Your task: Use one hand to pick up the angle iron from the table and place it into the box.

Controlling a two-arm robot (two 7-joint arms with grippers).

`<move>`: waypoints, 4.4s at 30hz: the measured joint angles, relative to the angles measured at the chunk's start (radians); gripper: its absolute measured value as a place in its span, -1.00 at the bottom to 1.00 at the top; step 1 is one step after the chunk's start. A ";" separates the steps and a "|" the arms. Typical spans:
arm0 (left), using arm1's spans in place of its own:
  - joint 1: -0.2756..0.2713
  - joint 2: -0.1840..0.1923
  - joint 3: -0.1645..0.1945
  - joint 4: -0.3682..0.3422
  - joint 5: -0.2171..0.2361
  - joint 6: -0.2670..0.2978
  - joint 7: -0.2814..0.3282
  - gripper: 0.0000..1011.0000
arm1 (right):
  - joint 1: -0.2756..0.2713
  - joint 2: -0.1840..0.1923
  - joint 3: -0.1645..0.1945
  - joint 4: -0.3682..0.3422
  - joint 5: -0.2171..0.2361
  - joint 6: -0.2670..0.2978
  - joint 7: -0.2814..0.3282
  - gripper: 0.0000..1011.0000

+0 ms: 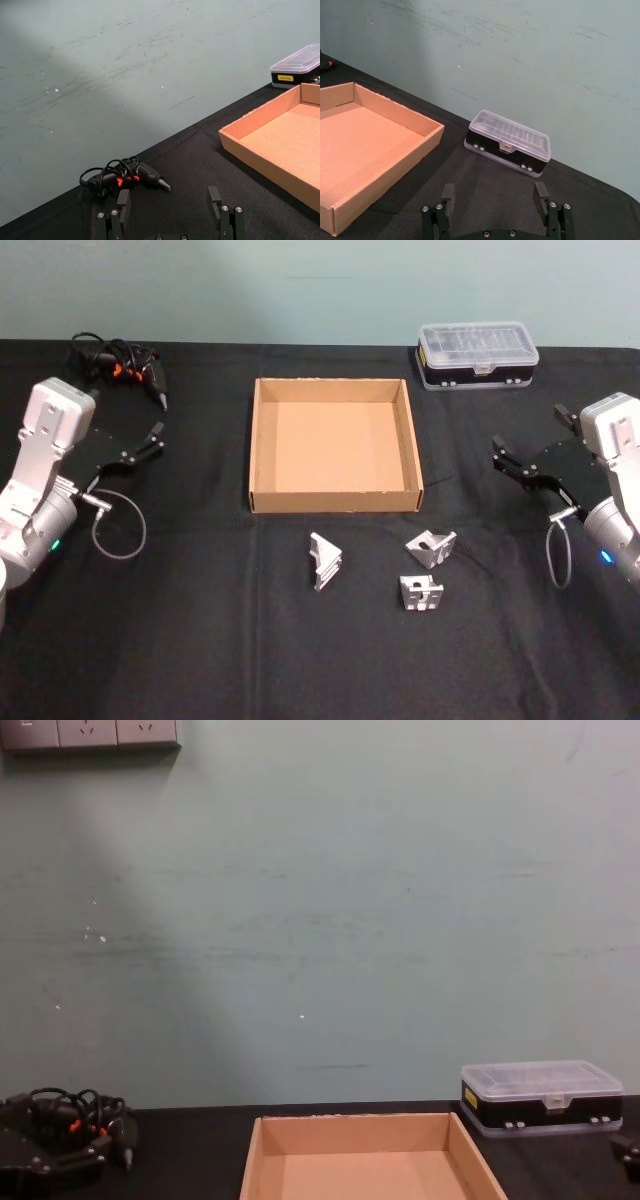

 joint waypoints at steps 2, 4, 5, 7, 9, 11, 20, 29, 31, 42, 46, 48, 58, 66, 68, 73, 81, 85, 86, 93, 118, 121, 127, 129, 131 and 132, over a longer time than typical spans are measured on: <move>0.000 0.000 0.000 0.000 0.000 0.000 0.000 0.98 | 0.000 0.000 0.000 0.000 0.000 0.000 0.000 0.98; 0.000 0.000 0.000 0.000 0.000 0.000 0.000 0.98 | 0.000 0.000 0.000 0.000 0.000 0.000 0.000 0.98; 0.000 0.000 0.000 0.000 0.000 0.000 0.000 0.98 | 0.000 0.000 0.000 0.000 0.000 0.000 0.000 0.98; 0.000 0.000 0.000 0.000 0.000 0.000 0.000 0.98 | 0.000 0.000 0.000 0.000 0.000 0.000 0.000 0.98; 0.000 0.000 0.000 0.000 0.000 0.000 0.000 0.98 | 0.000 0.000 0.000 0.000 0.000 0.000 0.000 0.98; 0.000 0.000 0.000 0.000 0.000 0.000 0.000 0.98 | 0.000 0.000 0.000 0.000 0.000 0.000 0.000 0.98; 0.000 0.000 0.000 0.000 0.000 0.000 0.000 0.98 | 0.000 0.000 0.000 0.000 0.000 0.000 0.000 0.98; 0.000 0.000 0.000 0.000 0.000 0.000 0.000 0.98 | 0.000 0.000 0.000 0.000 0.000 0.000 0.000 0.98; 0.000 0.000 0.000 0.000 0.000 0.000 0.000 0.98 | 0.000 0.000 0.000 0.000 0.000 0.000 0.000 0.98; 0.000 0.000 0.000 0.000 0.000 0.000 0.000 0.98 | 0.000 0.000 0.000 0.000 0.000 0.000 0.000 0.98; 0.000 0.000 0.000 0.000 0.000 0.000 0.000 0.98 | 0.000 0.000 0.000 0.000 0.000 0.000 0.000 0.98; 0.000 0.000 0.000 0.000 0.000 0.000 0.000 0.98 | 0.000 0.000 0.000 0.000 0.000 0.000 0.000 0.98; 0.000 0.000 0.000 0.000 0.000 0.000 0.000 0.98 | 0.000 0.000 0.000 0.000 0.000 0.000 0.000 0.98; 0.000 0.000 0.000 0.000 0.000 0.000 0.000 0.98 | 0.000 0.000 0.000 0.000 0.000 0.000 0.000 0.98; 0.000 0.000 0.000 0.000 0.000 0.000 0.000 0.98 | 0.000 0.000 0.000 0.000 0.000 0.000 0.000 0.98; 0.000 0.000 0.000 0.000 0.000 0.000 0.000 0.98 | 0.000 0.000 0.000 0.000 0.000 0.000 0.000 0.98; 0.000 0.000 0.000 0.000 0.000 0.000 0.000 0.98 | -0.001 -0.013 0.018 -0.001 0.005 -0.009 0.011 0.98; 0.000 0.000 0.000 0.000 0.000 0.000 0.000 0.98 | -0.006 -0.018 0.031 -0.014 0.013 -0.010 0.022 0.98; 0.000 0.000 0.000 0.000 0.000 0.000 0.000 0.98 | -0.012 -0.018 0.040 -0.027 0.021 -0.008 0.029 0.98; 0.000 0.000 0.000 0.000 0.000 0.000 0.000 0.98 | -0.085 0.018 0.085 -0.141 0.096 0.043 0.094 0.98; 0.000 0.000 0.000 0.000 0.000 0.000 0.000 0.98 | -0.311 0.149 0.199 -0.400 0.330 0.254 0.388 0.98; 0.000 0.000 0.000 0.000 0.000 0.000 0.000 0.98 | -0.310 0.144 0.195 -0.401 0.309 0.257 0.389 0.98; 0.000 0.000 0.000 0.000 0.000 0.000 0.000 0.98 | -0.303 0.131 0.187 -0.402 0.272 0.261 0.398 0.98; 0.000 0.000 0.000 0.000 0.000 0.000 0.000 0.98 | -0.300 0.127 0.185 -0.400 0.263 0.264 0.400 0.98; 0.000 0.000 0.000 0.000 0.000 0.000 0.000 0.98 | -0.296 0.120 0.182 -0.397 0.252 0.269 0.403 0.98; 0.000 0.000 0.000 0.000 0.000 0.000 0.000 0.98 | -0.294 0.118 0.181 -0.396 0.249 0.270 0.405 0.98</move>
